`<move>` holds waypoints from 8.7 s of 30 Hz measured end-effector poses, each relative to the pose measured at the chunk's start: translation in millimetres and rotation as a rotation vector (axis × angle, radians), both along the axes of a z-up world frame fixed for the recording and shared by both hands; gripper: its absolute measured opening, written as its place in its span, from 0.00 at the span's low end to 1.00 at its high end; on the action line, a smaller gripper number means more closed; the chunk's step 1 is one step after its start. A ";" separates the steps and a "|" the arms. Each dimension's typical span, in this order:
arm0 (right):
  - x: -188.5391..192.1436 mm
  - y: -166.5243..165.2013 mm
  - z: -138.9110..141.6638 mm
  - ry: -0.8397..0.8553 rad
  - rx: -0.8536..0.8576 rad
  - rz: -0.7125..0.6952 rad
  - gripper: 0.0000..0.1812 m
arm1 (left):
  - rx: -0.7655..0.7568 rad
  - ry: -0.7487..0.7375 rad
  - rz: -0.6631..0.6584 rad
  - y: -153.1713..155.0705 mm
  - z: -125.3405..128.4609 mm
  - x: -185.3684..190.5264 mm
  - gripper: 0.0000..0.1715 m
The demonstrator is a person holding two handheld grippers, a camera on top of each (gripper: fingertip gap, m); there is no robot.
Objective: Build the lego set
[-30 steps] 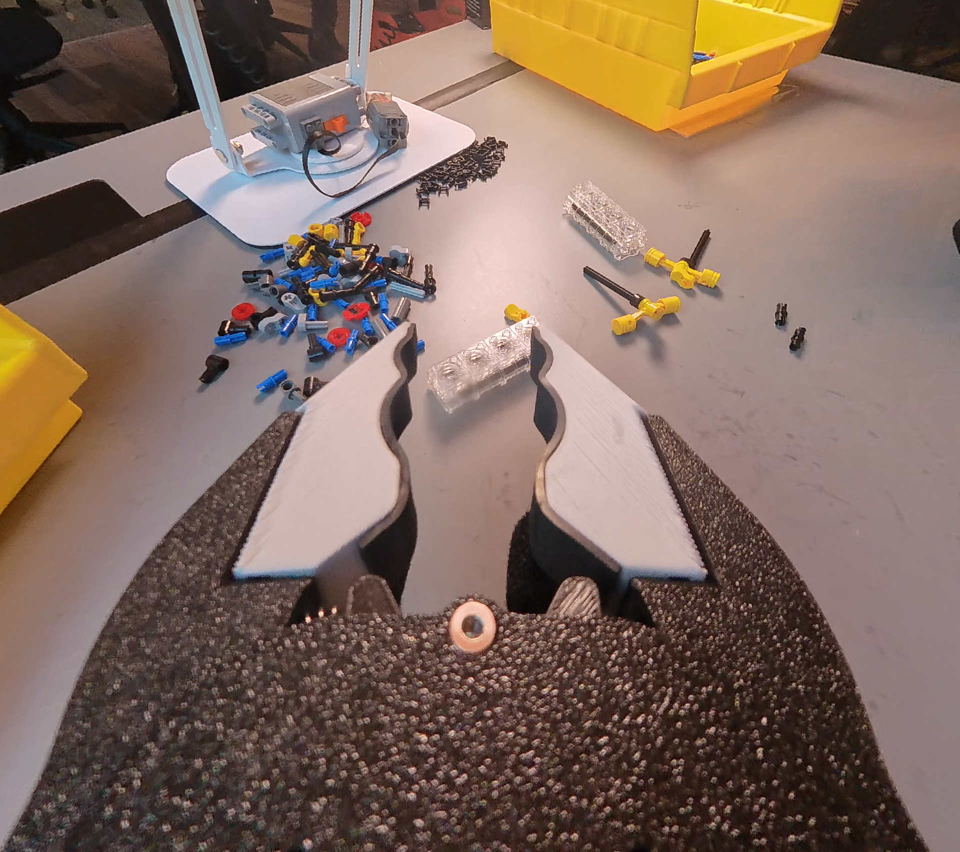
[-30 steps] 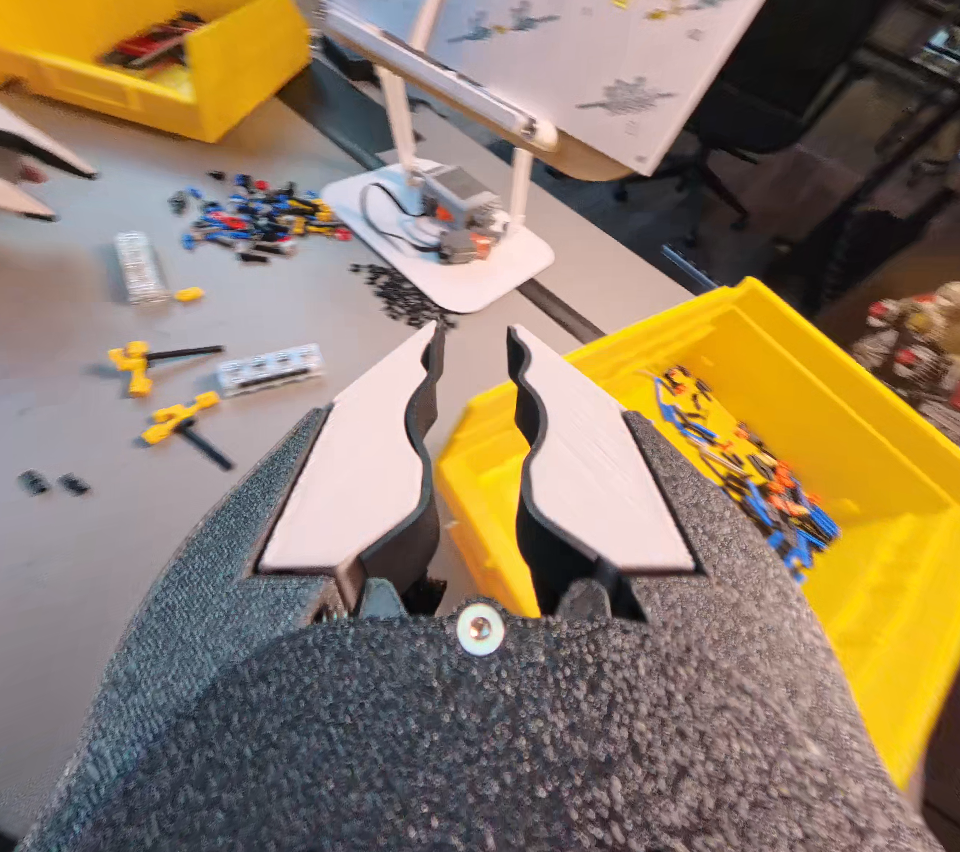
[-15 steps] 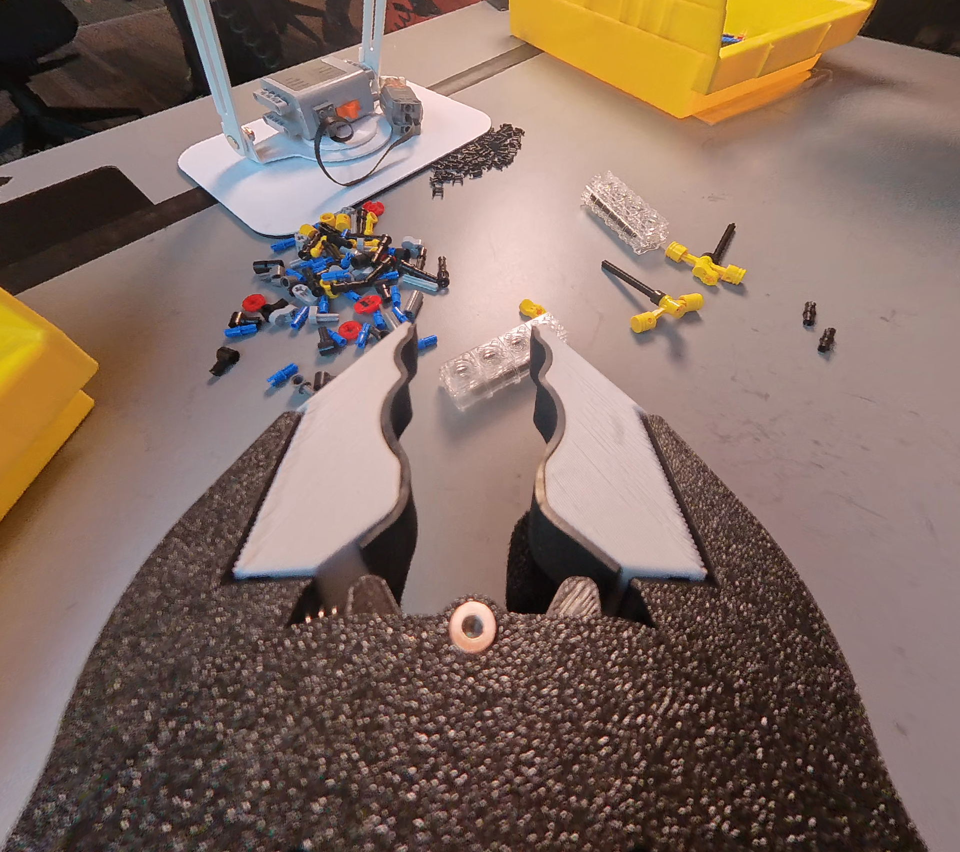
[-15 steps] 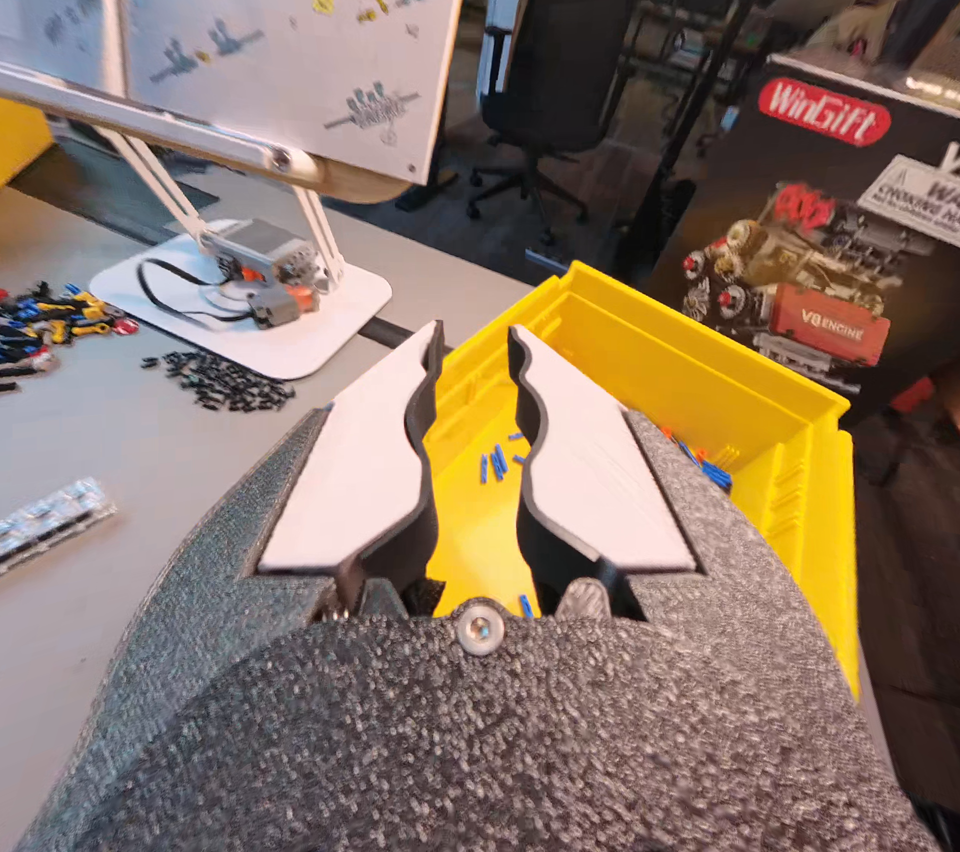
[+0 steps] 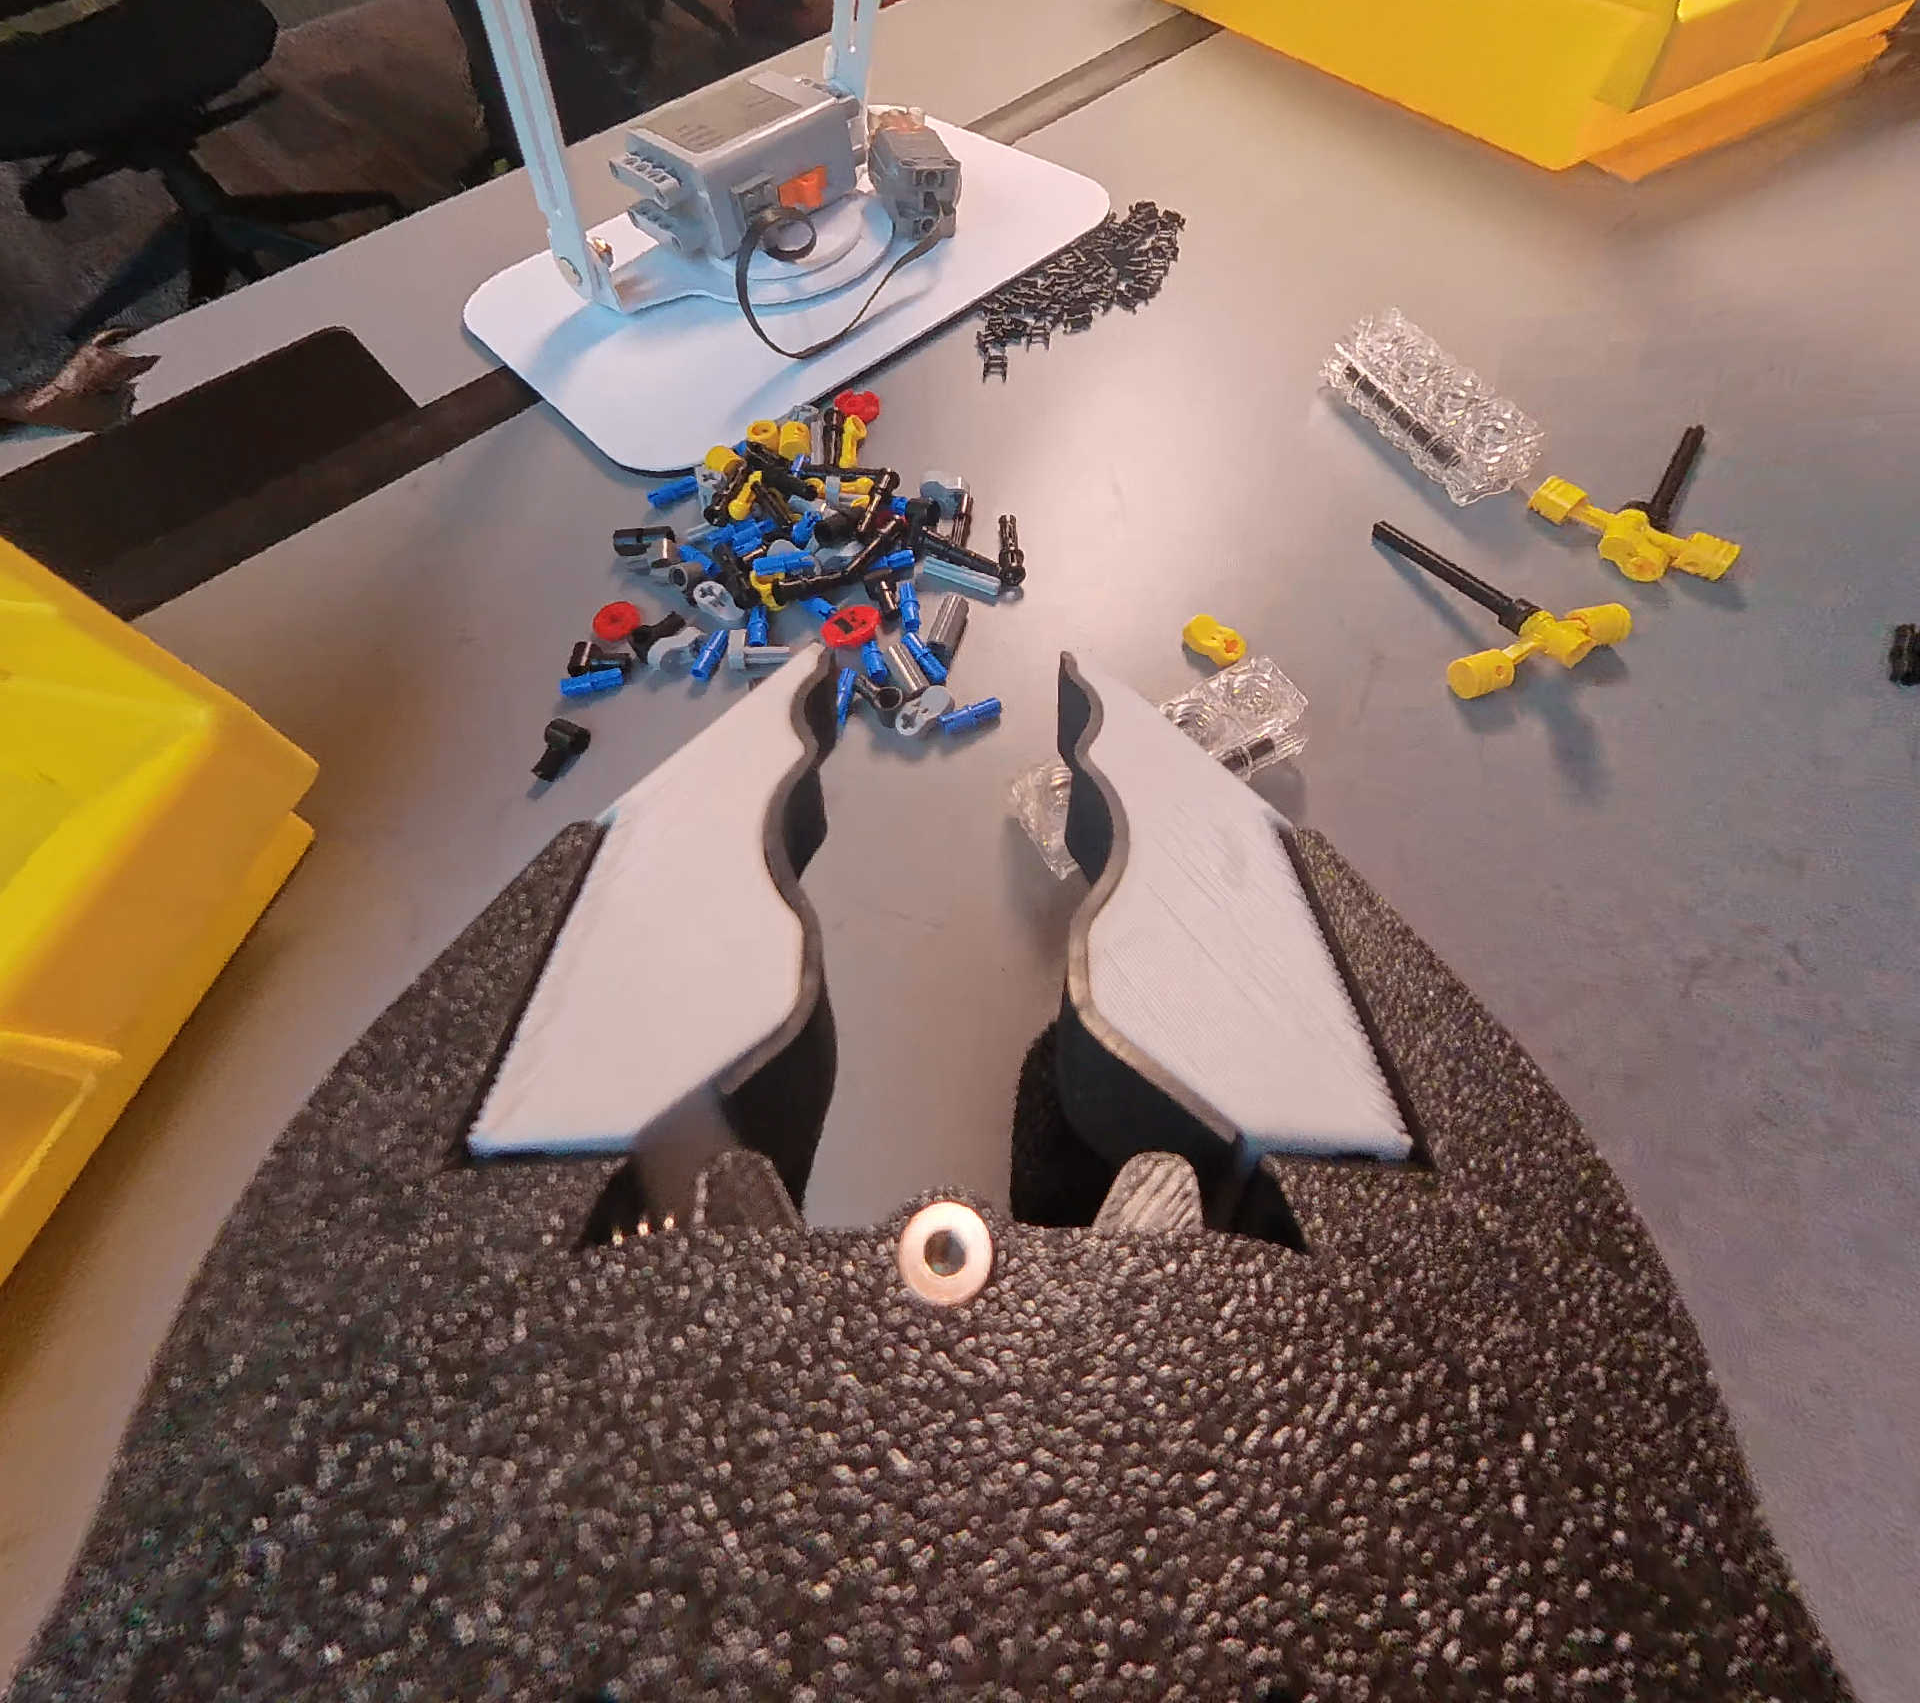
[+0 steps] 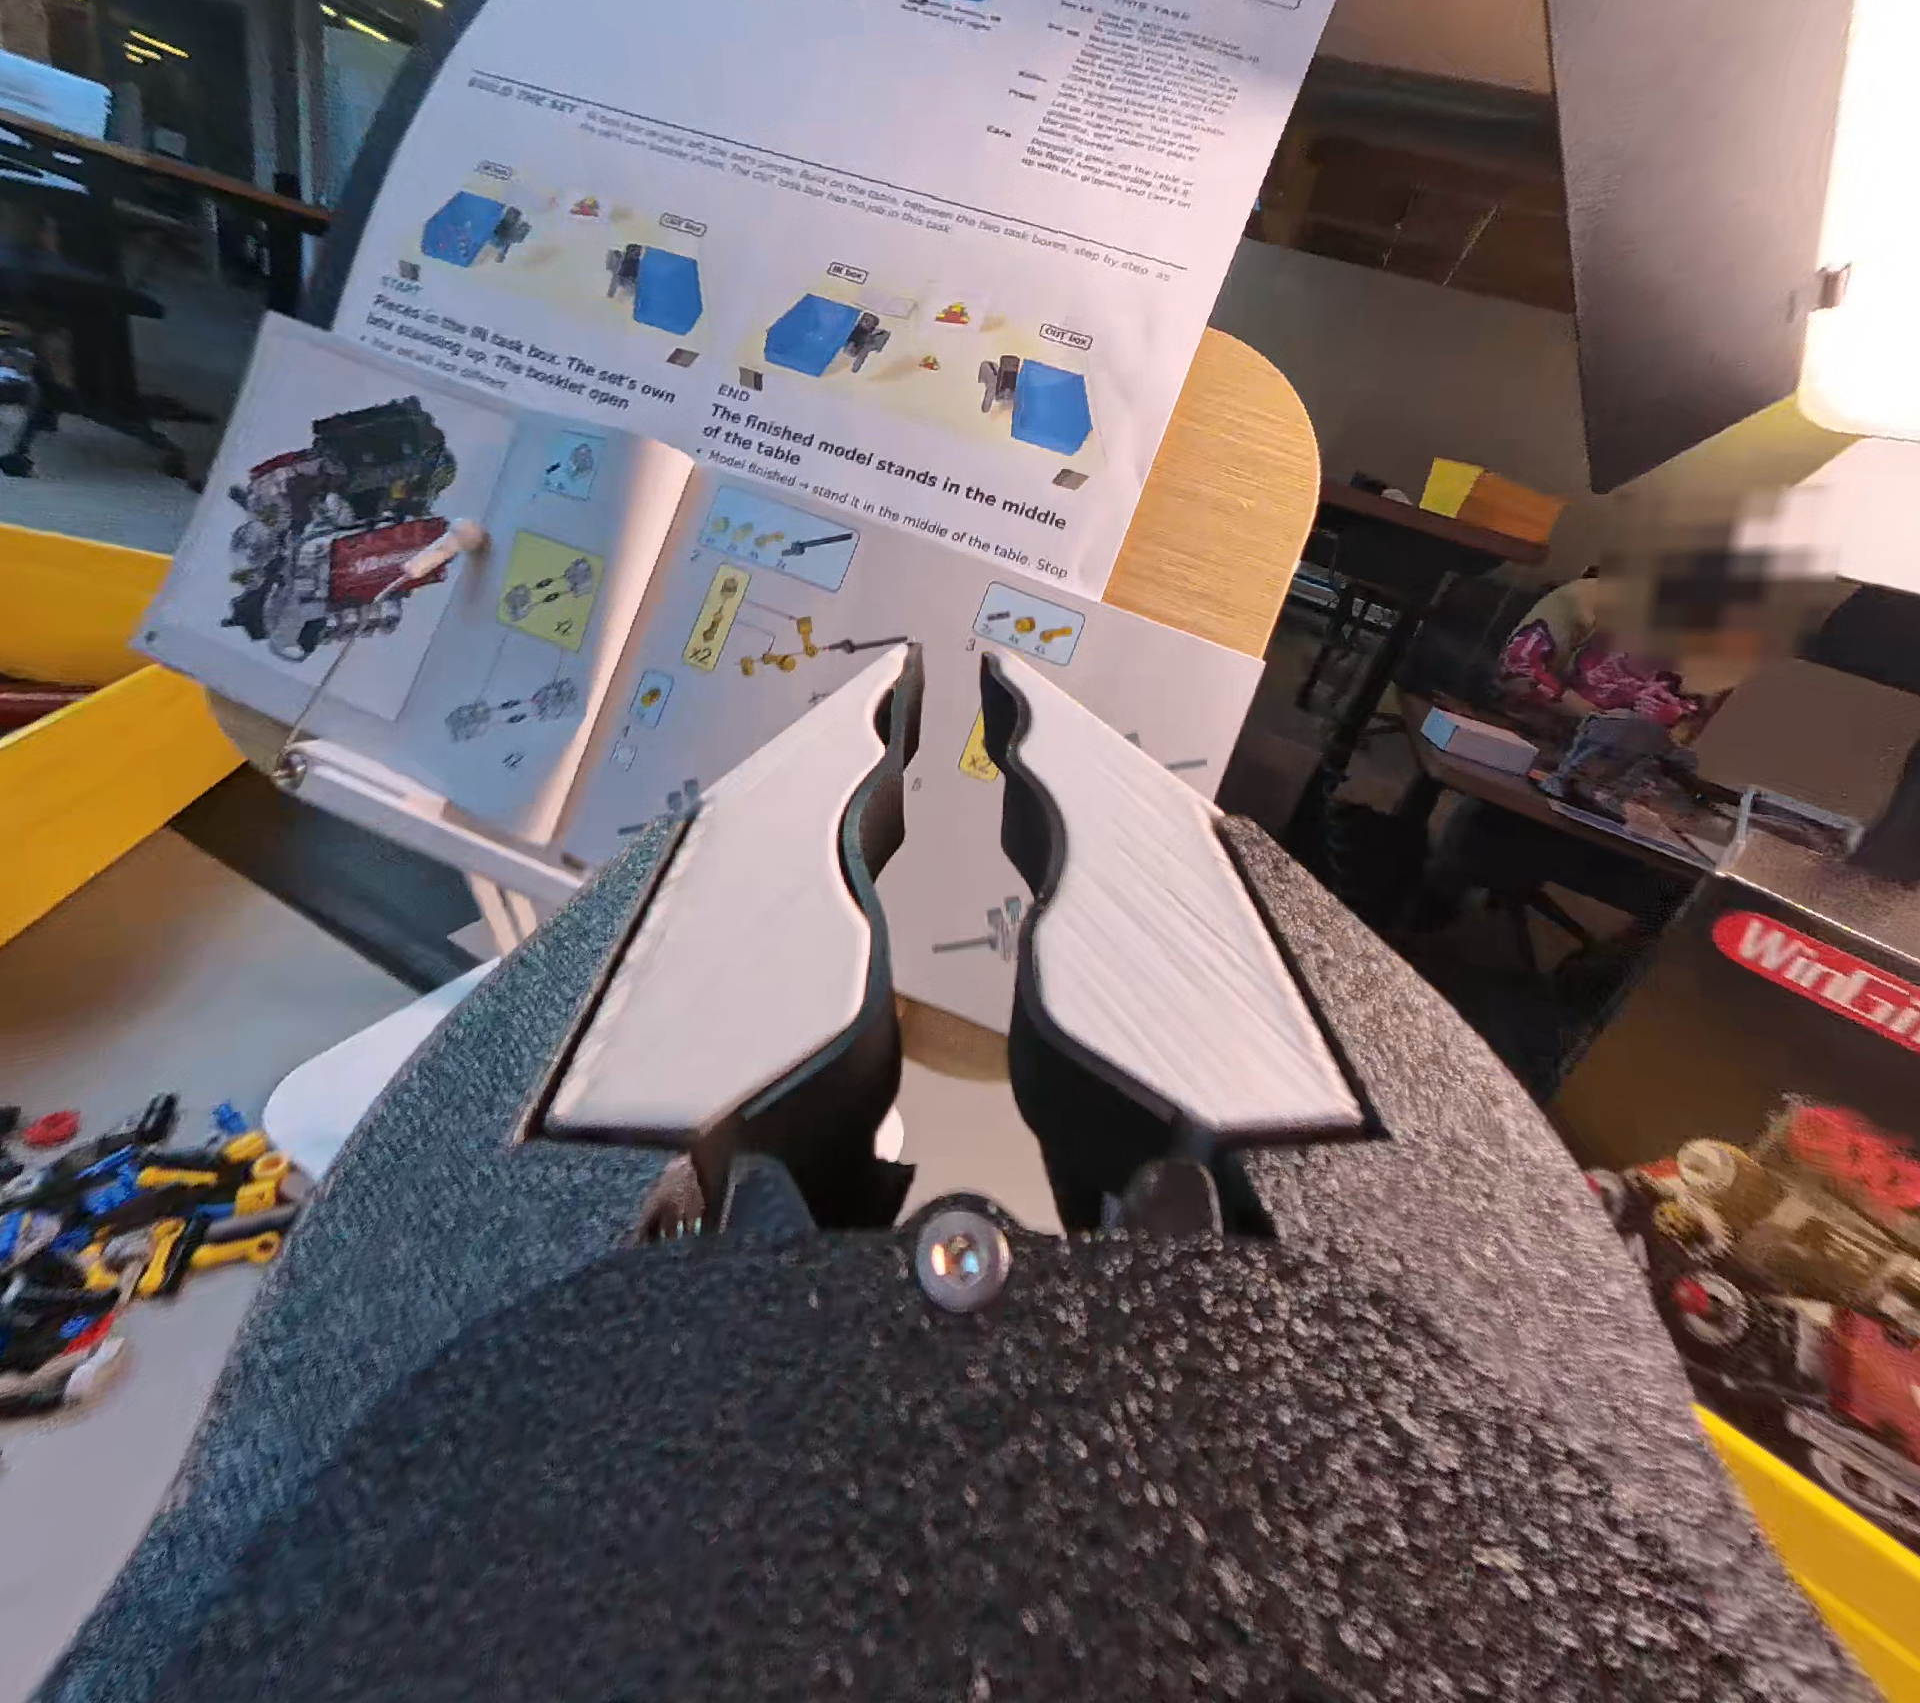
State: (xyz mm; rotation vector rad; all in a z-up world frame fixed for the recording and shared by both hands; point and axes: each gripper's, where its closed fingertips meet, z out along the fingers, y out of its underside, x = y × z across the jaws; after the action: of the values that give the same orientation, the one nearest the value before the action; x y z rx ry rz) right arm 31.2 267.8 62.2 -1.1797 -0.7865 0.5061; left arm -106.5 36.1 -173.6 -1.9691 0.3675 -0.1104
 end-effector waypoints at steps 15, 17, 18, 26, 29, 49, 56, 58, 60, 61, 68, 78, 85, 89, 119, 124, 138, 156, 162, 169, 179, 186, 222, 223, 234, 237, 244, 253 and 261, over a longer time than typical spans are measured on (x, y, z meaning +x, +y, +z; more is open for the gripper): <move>-31.1 10.1 11.0 0.104 -0.081 0.129 0.01 | -0.022 0.020 0.023 2.7 -4.5 -7.2 0.25; -23.1 -27.1 3.2 0.078 -0.071 0.192 0.01 | -0.027 0.005 0.068 7.4 -3.3 -23.7 0.25; -19.1 -46.4 -5.5 0.059 -0.077 0.226 0.01 | -0.037 0.004 0.093 10.1 -3.5 -33.2 0.24; 20.8 -163.0 -135.4 -0.190 -0.227 0.348 0.02 | -0.074 0.027 0.081 43.0 -0.1 -56.4 0.18; 33.8 -179.5 -164.1 -0.191 -0.253 0.329 0.02 | -0.085 0.049 0.046 63.7 1.0 -47.3 0.16; 40.1 -197.2 -176.7 -0.211 -0.217 0.389 0.02 | -0.369 0.024 0.041 132.1 -43.3 -39.2 0.06; 42.6 -203.5 -178.5 -0.217 -0.190 0.380 0.02 | -0.262 0.024 0.018 127.2 -24.6 -40.3 0.05; 43.5 -204.1 -178.8 -0.217 -0.179 0.368 0.02 | -0.191 -0.071 0.003 119.2 -4.0 -32.6 0.05; 43.4 -204.1 -179.4 -0.221 -0.166 0.349 0.05 | -0.107 -0.247 -0.089 102.7 25.0 -6.6 0.05; 42.4 -204.6 -178.9 -0.220 -0.157 0.339 0.07 | -0.082 -0.366 -0.129 91.8 39.0 6.8 0.05; 9.4 -242.4 -151.5 -0.189 -0.007 0.361 0.10 | -0.013 -1.307 -0.316 20.4 110.4 63.5 0.04; -28.5 -276.9 -132.0 -0.307 0.260 0.234 0.10 | -0.031 -1.572 -0.317 -16.6 118.9 100.0 0.00; -12.4 -275.9 -132.6 -0.323 0.315 0.255 0.01 | -0.017 -1.428 -0.246 -22.9 103.4 85.2 0.00; 24.9 -240.0 -123.6 -0.271 0.211 0.220 0.01 | 0.016 -1.264 -0.208 -30.4 91.8 67.1 0.00; 311.4 -228.9 -275.2 -0.608 -0.780 0.020 0.11 | -0.004 -1.155 -0.209 -32.7 69.0 58.1 0.00; 306.3 -229.3 -275.8 -0.640 -0.766 0.045 0.09 | 0.009 -1.144 -0.202 -33.3 70.4 54.5 0.00; 255.4 -227.4 -269.1 -0.705 -0.668 0.203 0.05 | -0.028 -1.042 -0.240 -34.1 61.0 64.5 0.00; -44.9 -288.7 -175.0 -0.406 0.073 0.668 0.01 | -0.168 -1.059 -0.515 -59.5 67.9 103.3 0.08; -36.7 -288.6 -183.4 -0.450 0.160 0.577 0.01 | -0.098 -0.749 -0.498 -60.4 58.5 110.6 0.05; -16.3 -259.4 -195.2 -0.513 0.083 0.524 0.08 | -0.198 -0.024 -0.429 -62.7 -7.2 89.1 0.06; -5.6 -225.9 -201.7 -0.463 -0.027 0.429 0.08 | -0.369 0.041 -0.431 -72.0 -45.2 77.0 0.06; -6.0 -222.8 -202.0 -0.442 -0.053 0.418 0.08 | -0.394 -0.002 -0.453 -77.1 -43.0 77.5 0.14; 8.3 -206.7 -171.3 -0.256 -0.123 0.428 0.08 | -0.368 0.106 -0.029 135.4 -44.0 -22.5 0.01; 8.4 -206.8 -171.5 -0.258 -0.121 0.427 0.08 | -0.363 0.111 -0.030 135.0 -43.6 -22.5 0.01; 6.7 -207.2 -178.5 -0.283 -0.131 0.431 0.08 | -0.378 0.092 -0.067 134.5 -46.1 -15.9 0.07; 6.0 -208.3 -179.5 -0.291 -0.130 0.435 0.08 | -0.381 0.088 -0.071 137.0 -46.2 -14.6 0.07; 5.9 -210.0 -178.0 -0.290 -0.129 0.440 0.08 | -0.222 0.170 -0.146 126.7 -25.5 -4.5 0.06; -5.4 -244.4 -158.5 -0.045 -0.541 0.715 0.15 | 0.350 0.325 -0.437 5.0 60.8 103.4 0.07; -17.6 -276.4 -165.9 -0.037 -0.681 0.851 0.06 | 0.494 0.510 -0.438 -43.0 65.6 129.2 0.07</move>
State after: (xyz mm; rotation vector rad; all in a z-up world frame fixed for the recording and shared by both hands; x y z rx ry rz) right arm 13.6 -8.6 -103.8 -1.4335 -1.1924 1.5482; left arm 22.8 -6.9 -108.0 -1.3818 1.0517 0.1942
